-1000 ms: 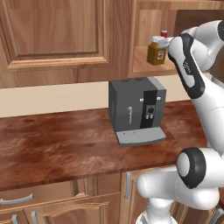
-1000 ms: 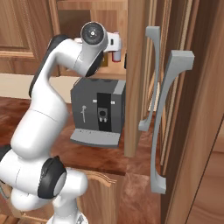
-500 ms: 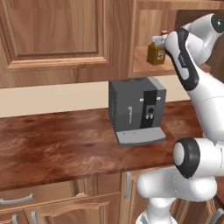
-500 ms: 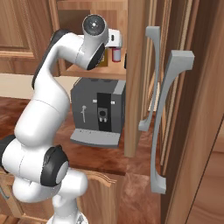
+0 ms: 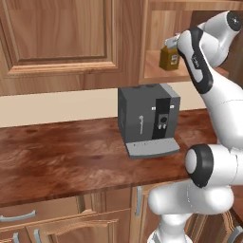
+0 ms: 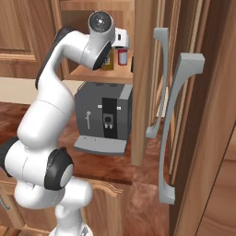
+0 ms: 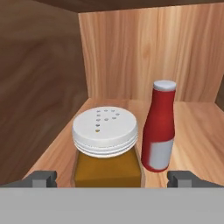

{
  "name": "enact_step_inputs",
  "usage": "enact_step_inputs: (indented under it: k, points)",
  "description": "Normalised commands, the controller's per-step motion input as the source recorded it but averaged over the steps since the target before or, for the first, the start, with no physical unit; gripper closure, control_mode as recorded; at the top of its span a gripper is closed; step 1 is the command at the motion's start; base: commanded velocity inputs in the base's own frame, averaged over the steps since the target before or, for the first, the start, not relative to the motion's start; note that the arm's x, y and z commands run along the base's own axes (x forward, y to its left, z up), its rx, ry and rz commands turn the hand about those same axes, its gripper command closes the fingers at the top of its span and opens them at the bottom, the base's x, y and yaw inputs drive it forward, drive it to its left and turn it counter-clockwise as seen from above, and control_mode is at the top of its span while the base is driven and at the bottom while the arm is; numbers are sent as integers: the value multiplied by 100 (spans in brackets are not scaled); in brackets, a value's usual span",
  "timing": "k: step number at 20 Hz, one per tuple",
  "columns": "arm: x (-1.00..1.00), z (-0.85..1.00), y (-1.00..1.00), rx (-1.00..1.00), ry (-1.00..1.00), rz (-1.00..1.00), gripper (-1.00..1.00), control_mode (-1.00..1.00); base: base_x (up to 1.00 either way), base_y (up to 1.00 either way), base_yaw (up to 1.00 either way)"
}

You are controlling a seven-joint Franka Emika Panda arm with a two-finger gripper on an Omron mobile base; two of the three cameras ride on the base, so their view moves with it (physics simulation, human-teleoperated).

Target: Collect the turmeric, ketchup, and shaker from the cabinet and place them next to the stove.

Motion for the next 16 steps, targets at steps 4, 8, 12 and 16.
enact_step_inputs:
  k: [4, 8, 12, 16]
  points:
    - [8, 0, 3, -1, 2, 0, -100, -100, 0, 0, 0]
    - [8, 0, 3, -3, 4, 0, -100, -100, 0, 0, 0]
    - [11, -2, 0, -2, 4, 0, -100, -100, 0, 0, 0]
    - [8, 0, 0, 0, 4, 0, -100, -100, 0, 0, 0]
